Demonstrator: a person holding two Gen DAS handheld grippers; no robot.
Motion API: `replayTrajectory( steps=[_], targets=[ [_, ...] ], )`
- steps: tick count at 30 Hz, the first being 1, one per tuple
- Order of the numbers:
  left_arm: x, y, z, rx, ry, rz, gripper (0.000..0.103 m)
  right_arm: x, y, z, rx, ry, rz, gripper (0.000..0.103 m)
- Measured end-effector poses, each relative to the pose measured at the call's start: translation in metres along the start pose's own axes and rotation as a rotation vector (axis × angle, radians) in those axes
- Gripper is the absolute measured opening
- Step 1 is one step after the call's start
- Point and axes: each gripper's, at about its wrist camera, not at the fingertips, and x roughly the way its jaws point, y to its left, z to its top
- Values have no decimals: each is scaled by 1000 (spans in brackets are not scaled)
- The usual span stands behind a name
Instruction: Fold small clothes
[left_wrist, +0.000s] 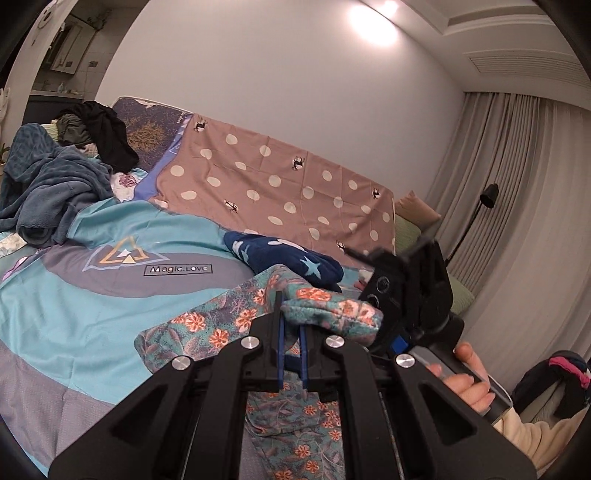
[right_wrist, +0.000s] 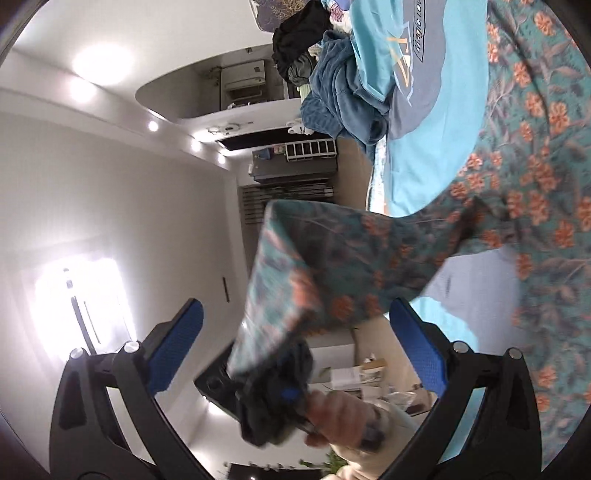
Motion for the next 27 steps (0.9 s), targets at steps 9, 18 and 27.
replayTrajectory(
  steps=[9,18,27],
  targets=[
    [1,4,-9,-10,7,43,7,2,43,-2,-185,-61,-209,7],
    [-39,10,-31,7,-29,197,61,80,128,-2,-484,99,-528,4],
    [-73,42,-28,-61,-119,398,64,200,177,-53,-728,372,-746,4]
  ],
)
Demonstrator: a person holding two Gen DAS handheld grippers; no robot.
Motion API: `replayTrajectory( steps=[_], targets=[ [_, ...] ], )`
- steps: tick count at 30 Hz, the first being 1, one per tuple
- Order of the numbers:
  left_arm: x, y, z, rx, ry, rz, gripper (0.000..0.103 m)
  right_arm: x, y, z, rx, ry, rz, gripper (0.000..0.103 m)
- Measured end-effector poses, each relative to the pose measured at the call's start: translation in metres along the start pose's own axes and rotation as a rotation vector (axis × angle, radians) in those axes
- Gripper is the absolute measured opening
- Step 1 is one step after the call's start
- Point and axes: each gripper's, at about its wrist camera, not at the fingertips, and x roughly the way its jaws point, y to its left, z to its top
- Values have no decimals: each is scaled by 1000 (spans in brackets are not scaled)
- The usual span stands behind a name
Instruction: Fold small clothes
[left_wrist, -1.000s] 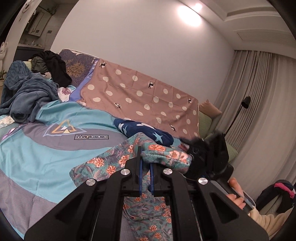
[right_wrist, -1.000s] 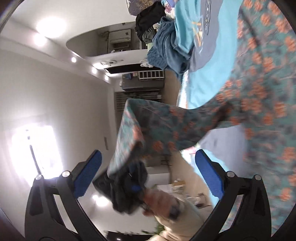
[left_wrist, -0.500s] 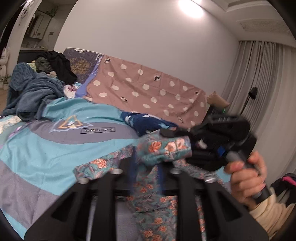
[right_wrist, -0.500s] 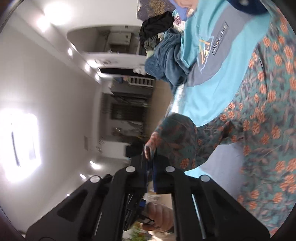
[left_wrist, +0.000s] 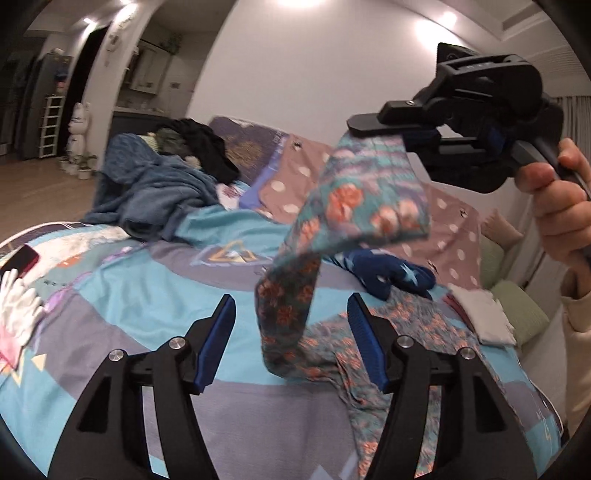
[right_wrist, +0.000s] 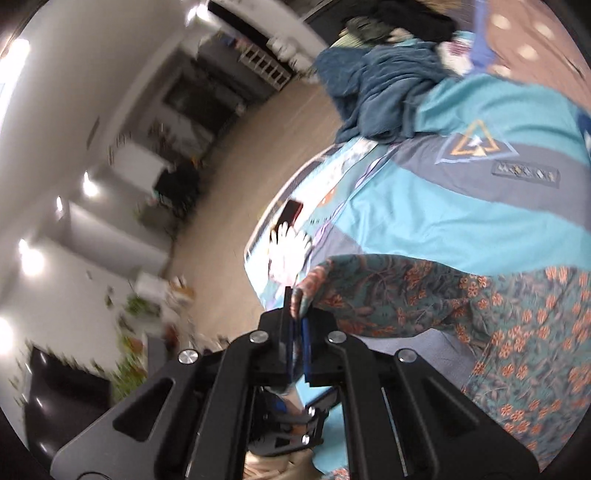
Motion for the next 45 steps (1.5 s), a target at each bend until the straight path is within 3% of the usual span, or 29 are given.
replayTrajectory(
  steps=[4,8,12,16,20,26,32,34,45],
  targets=[
    [-11,9,16,-39,-66,12,67,16,31,6,-83,24,-79,4],
    [-10,2,37,-2,-119,57,67,26,37,6,-90,26,-81,4],
    [1,5,48,-57,-107,-62,63,25,35,7,-86,19,-85,4],
    [5,-9,60,-60,-140,-104,53,4,31,12,-76,-26,-94,4],
    [12,-33,74,-35,-148,-171,53,-33,22,11,-62,-81,-109,4],
    [26,-96,94,36,-150,-285,53,-102,6,7,-47,-174,-109,4],
    [42,-163,101,120,-122,-339,56,-171,-16,-13,-32,-261,-151,4],
    [48,-186,97,140,-98,-345,63,-188,-28,-22,-18,-275,-160,4],
    [89,-298,51,207,52,-437,67,-268,-122,-87,80,-350,-170,4]
  ],
)
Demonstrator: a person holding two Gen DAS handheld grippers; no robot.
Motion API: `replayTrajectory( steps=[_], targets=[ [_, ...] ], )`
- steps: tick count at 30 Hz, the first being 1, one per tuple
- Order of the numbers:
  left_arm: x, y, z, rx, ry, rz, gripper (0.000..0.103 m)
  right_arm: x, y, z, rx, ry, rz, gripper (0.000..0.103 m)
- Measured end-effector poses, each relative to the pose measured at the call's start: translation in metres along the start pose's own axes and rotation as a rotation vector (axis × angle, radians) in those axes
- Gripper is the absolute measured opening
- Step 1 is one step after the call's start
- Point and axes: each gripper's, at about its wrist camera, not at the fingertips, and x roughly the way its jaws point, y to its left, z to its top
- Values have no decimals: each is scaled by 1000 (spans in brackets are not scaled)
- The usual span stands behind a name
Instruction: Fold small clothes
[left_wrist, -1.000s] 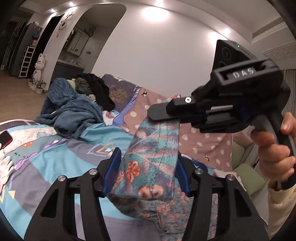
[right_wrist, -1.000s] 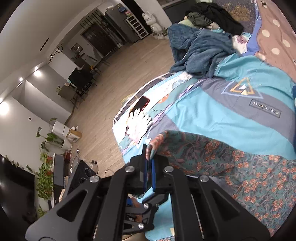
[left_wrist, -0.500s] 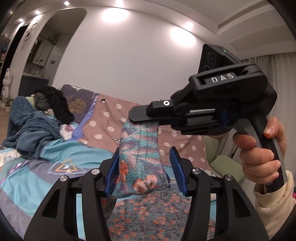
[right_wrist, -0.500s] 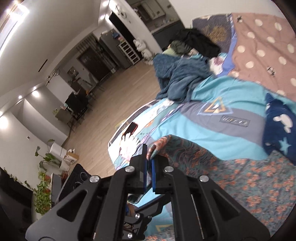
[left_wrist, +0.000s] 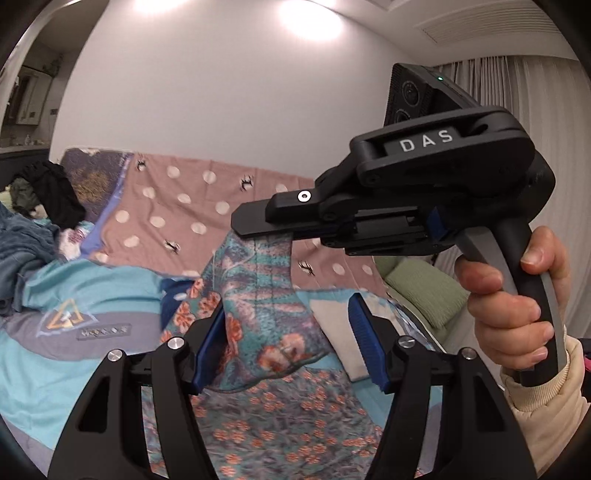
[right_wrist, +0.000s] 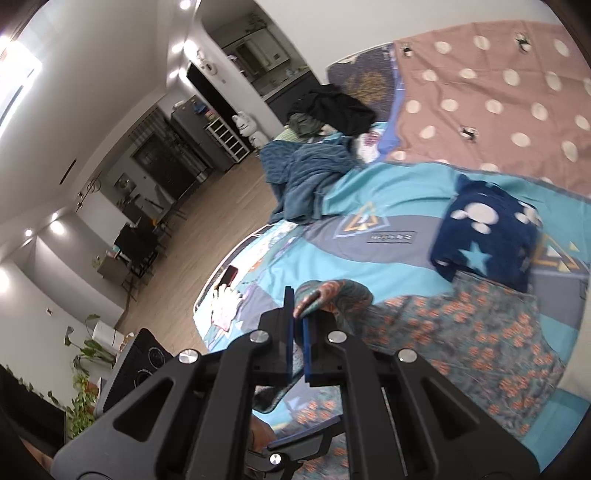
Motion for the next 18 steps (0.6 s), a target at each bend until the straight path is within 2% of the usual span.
replayTrajectory(
  steps=[2,5,7,9,10,12,18],
  targets=[
    [16,-11,-17,-24,54,-33,69,-7,-30,-11,31,1,0,4],
    [36,-22,-53,-50,195,-131,69,-6,-83,-34,101,29,4,4],
    [41,-17,-81,-128,301,-213,69,-5,-128,-55,178,40,20,4],
    [40,-6,-104,-199,376,-259,68,-4,-160,-73,242,44,30,4],
    [37,1,-112,-220,388,-253,68,-3,-182,-85,282,50,32,4],
    [27,19,-120,-238,383,-193,68,-1,-218,-106,356,61,32,4],
    [15,82,-105,-217,336,4,68,6,-281,-147,493,76,34,4]
  ],
)
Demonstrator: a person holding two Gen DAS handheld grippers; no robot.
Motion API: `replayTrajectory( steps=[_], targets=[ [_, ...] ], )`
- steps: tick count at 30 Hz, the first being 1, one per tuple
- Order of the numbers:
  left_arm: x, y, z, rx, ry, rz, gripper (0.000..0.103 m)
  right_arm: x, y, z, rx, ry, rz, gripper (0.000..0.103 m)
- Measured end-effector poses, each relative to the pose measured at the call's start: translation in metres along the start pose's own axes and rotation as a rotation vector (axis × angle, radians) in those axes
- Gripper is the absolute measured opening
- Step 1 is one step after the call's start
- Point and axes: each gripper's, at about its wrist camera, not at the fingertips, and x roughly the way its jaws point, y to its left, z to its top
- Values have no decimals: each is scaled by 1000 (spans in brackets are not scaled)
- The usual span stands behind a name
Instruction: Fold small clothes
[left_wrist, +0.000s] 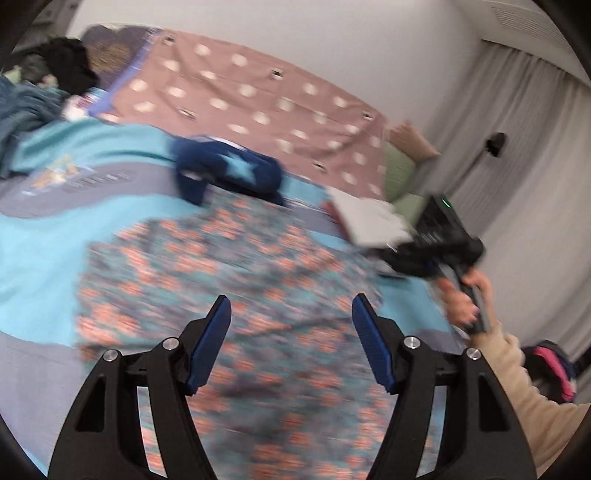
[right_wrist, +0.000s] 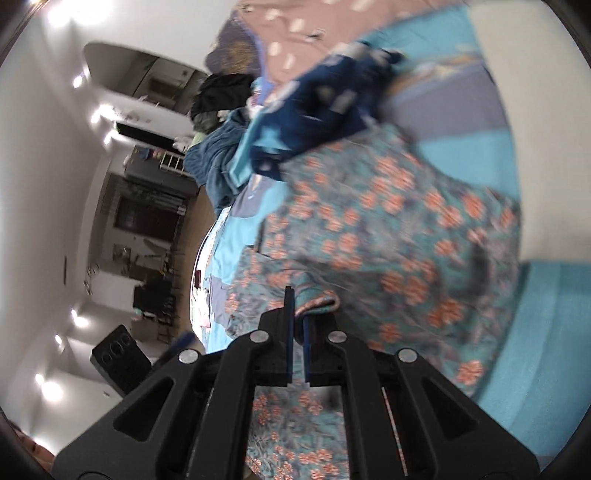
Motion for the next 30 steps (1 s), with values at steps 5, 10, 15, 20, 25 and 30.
replayTrajectory(
  steps=[5,10,15,20,25,30],
  targets=[
    [13,48,22,-19,15,105,69,10,-27,-3,47,-2,-12,4],
    [27,93,19,-166,59,75,68,24,-50,-7,91,32,-8,51],
    [40,102,13,-160,99,89,68,28,-41,-18,-31,31,-36,56],
    [46,110,13,-174,112,89,68,33,-31,-17,-66,28,-42,5],
    [44,121,13,-185,110,87,68,9,-3,-27,-124,-71,-72,4],
    [45,126,20,-141,105,100,69,-41,1,-33,-48,-153,-87,4]
  ],
)
